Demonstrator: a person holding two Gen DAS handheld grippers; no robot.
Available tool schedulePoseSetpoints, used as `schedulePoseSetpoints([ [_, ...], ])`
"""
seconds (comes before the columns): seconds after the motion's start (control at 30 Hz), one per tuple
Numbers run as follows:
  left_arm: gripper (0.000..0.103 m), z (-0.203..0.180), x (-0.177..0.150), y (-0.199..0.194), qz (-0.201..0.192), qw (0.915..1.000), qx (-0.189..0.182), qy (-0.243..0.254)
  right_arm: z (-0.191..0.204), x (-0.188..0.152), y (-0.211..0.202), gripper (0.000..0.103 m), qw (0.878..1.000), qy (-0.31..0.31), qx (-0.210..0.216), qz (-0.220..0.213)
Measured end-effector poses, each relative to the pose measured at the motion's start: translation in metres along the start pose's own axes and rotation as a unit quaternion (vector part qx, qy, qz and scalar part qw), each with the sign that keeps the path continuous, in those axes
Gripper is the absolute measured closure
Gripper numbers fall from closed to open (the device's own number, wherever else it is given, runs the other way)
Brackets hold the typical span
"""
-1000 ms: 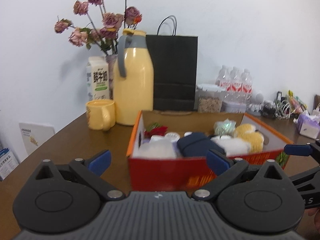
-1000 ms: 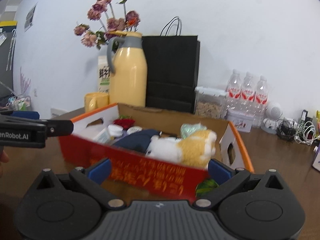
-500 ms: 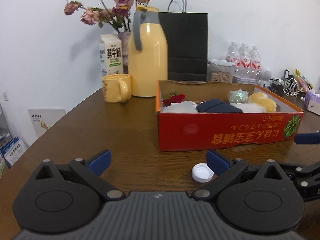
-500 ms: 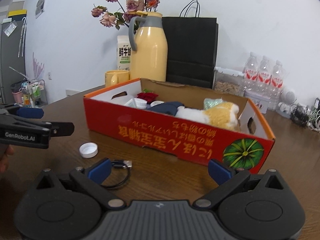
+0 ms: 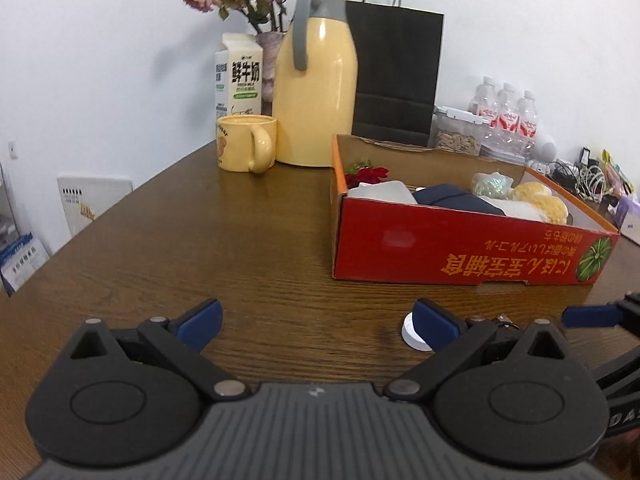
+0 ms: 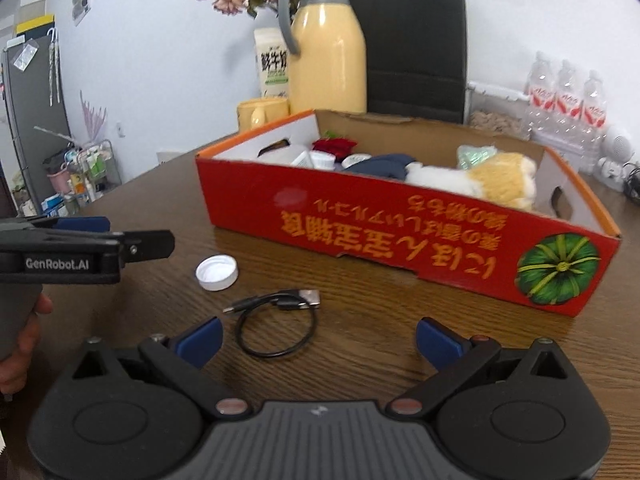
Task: Organize objects
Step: 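Grasp the black cable with the right gripper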
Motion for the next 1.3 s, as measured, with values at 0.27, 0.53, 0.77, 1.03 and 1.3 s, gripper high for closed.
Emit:
schedulePoseSetpoints([
  [0.27,0.000,0.002,0.000,-0.002,-0.005,1.0000,-0.003,-0.006,0.005,0.008,0.015,0.000,1.000,-0.005,-0.029,0.011],
  [0.53,0.000,0.004,0.000,-0.002,-0.006,0.9999,-0.002,-0.013,0.005,0.014,0.020,0.000,0.999,-0.002,-0.031,0.011],
  [0.77,0.000,0.006,-0.001,0.000,0.001,0.9998,-0.001,-0.018,0.004,0.014,0.019,0.003,1.000,-0.001,-0.028,0.008],
  [1.03,0.000,0.008,-0.004,0.005,0.015,0.9996,0.000,-0.024,0.011,0.015,0.007,0.052,1.000,-0.015,-0.009,-0.018],
  [1.3,0.000,0.008,-0.005,0.010,0.027,0.9993,0.001,-0.025,0.006,0.019,-0.008,0.053,0.998,-0.016,-0.024,-0.053],
])
Point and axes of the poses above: each gripper's, at about its wrist camera, not at the fingertips, and y roughly the way its jaws point, z to its left, x to its top, the point moved 10 cm from there along y, roughly the way its jaws point, and after that the axes turned 5 degrees about z, right-handed, at the moved point
